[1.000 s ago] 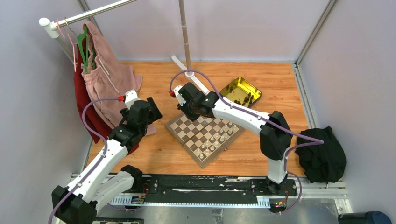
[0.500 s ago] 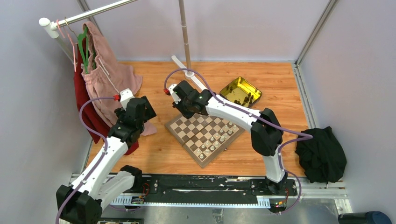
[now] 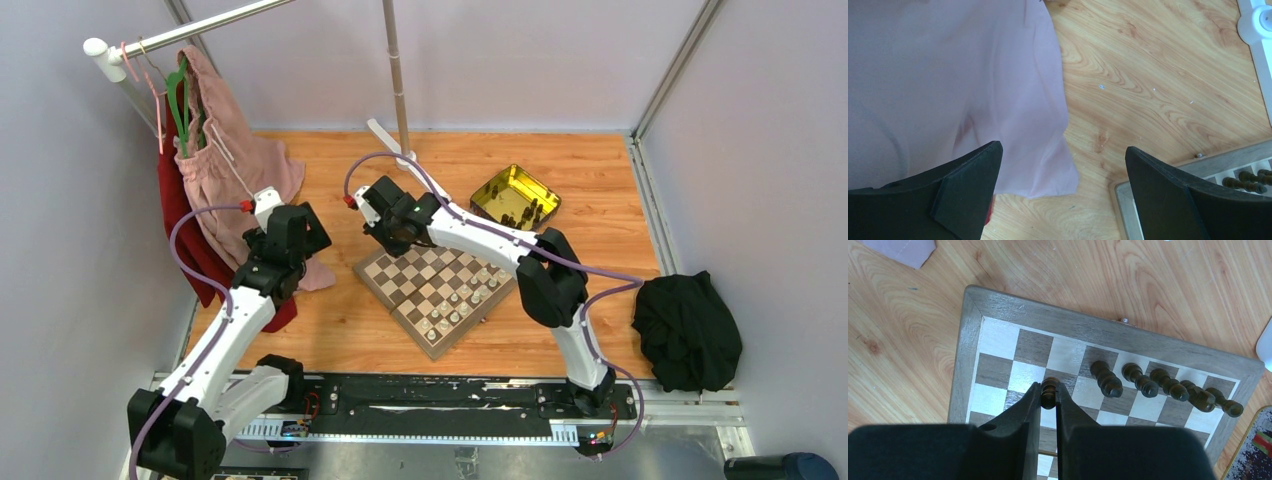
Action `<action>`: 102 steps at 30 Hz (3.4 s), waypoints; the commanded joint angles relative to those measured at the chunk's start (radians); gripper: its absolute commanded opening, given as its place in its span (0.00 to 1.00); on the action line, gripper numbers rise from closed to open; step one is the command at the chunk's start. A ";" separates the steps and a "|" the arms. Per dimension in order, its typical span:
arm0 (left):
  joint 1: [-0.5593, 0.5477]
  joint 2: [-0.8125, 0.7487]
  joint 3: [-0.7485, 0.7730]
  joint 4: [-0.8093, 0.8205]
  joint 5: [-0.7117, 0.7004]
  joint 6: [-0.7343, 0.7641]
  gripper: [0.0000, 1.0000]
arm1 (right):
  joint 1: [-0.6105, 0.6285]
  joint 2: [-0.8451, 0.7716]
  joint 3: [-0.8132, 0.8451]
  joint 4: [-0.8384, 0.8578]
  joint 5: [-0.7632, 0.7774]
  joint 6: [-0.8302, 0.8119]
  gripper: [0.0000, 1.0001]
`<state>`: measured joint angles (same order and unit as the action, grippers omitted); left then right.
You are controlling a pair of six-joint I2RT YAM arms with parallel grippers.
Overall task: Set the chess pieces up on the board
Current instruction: Place the chess piece on the chessboard.
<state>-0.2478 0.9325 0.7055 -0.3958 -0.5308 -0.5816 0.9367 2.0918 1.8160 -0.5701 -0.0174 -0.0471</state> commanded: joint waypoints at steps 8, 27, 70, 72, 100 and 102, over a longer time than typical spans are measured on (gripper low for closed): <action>0.037 0.026 0.009 0.039 0.029 0.026 1.00 | 0.004 0.058 0.052 -0.027 -0.015 -0.012 0.00; 0.045 0.046 -0.020 0.065 0.056 0.042 1.00 | -0.013 0.099 0.073 -0.026 -0.012 -0.013 0.00; 0.085 0.085 -0.041 0.115 0.106 0.052 1.00 | -0.050 0.147 0.124 -0.027 -0.029 -0.016 0.00; 0.085 0.083 -0.041 0.114 0.105 0.051 1.00 | -0.050 0.144 0.128 -0.026 -0.032 -0.014 0.00; 0.085 0.054 -0.052 0.097 0.109 0.046 1.00 | -0.020 0.014 -0.034 0.006 -0.030 0.017 0.00; 0.085 0.054 -0.053 0.095 0.109 0.044 1.00 | -0.019 0.009 -0.043 0.010 -0.032 0.020 0.00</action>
<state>-0.1722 1.0031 0.6617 -0.3008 -0.4255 -0.5343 0.9020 2.1498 1.8000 -0.5568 -0.0448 -0.0437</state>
